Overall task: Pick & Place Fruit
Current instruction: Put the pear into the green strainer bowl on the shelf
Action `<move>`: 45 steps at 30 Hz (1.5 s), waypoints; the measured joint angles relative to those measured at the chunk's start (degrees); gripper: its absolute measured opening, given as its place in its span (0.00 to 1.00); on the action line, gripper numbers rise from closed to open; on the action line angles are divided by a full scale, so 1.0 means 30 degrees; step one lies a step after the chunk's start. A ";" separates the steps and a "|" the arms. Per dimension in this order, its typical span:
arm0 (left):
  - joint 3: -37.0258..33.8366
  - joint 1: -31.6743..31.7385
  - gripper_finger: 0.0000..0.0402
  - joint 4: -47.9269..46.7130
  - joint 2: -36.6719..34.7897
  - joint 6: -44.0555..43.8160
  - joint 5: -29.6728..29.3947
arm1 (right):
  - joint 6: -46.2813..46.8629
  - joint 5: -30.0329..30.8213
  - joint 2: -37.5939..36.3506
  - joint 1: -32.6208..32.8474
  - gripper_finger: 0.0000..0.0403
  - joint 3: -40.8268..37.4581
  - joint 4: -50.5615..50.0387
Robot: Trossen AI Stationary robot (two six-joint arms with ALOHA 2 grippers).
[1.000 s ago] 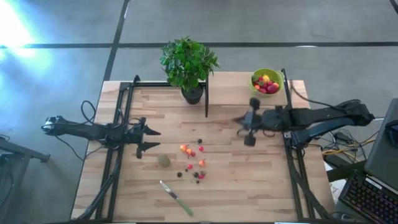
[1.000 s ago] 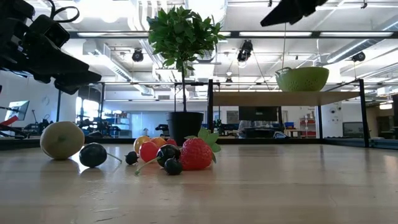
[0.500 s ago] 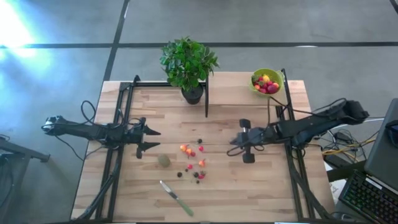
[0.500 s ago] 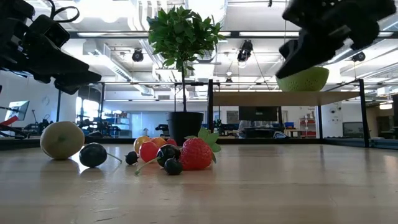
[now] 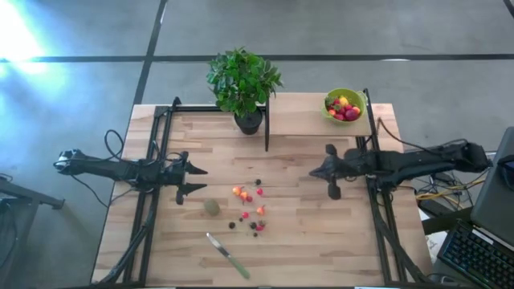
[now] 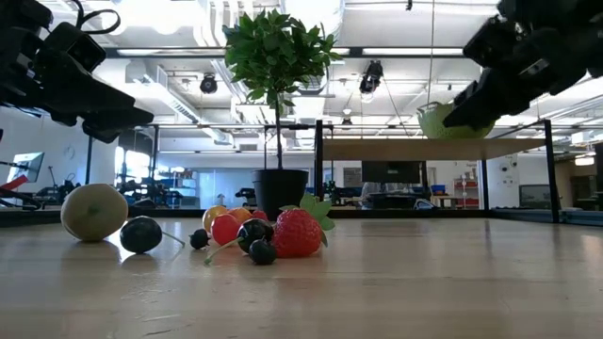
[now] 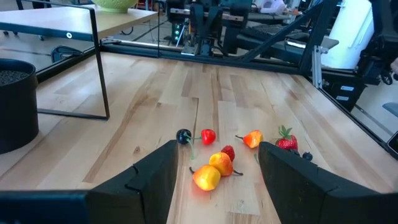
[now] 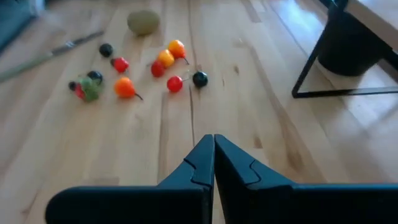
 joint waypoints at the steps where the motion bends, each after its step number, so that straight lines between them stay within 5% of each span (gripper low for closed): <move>1: 0.0003 0.0004 0.57 0.0000 0.0000 0.0003 0.0000 | 0.0006 -0.0714 -0.0539 -0.0400 0.02 -0.0337 0.0194; 5: -0.0002 0.0000 0.57 0.0000 0.0000 0.0003 0.0000 | -0.0032 -0.2266 -0.2800 -0.0927 0.02 -0.1759 0.1389; 23: 0.0002 0.0000 0.57 0.0000 0.0000 0.0003 0.0000 | -0.0387 -0.0714 -1.1783 -0.0911 0.02 -0.3699 -0.2768; 45: -0.0073 0.0000 0.57 0.0627 0.0000 -0.0304 -0.0022 | -0.0405 -0.0693 -1.2762 -0.0911 0.02 -0.3488 -0.3254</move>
